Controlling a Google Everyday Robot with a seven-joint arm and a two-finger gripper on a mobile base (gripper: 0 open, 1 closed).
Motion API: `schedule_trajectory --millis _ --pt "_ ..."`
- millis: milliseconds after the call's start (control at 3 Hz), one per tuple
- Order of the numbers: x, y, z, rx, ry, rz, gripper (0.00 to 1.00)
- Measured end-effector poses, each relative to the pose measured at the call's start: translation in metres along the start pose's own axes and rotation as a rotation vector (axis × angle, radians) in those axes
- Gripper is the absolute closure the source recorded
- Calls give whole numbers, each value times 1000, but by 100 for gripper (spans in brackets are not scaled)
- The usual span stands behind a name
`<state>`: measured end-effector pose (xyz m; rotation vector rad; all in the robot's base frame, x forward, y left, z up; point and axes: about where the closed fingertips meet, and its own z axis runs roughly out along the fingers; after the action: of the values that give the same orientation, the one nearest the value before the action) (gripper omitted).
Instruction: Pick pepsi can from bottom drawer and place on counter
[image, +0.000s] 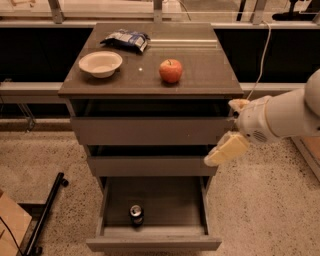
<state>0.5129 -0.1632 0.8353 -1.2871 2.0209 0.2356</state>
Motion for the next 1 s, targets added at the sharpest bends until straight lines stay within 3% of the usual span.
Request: schedule_trajectory --millis 667,1000 --pt "15 22 83 -145 -131 61 0" --pt "18 23 87 -152 -131 65 0"
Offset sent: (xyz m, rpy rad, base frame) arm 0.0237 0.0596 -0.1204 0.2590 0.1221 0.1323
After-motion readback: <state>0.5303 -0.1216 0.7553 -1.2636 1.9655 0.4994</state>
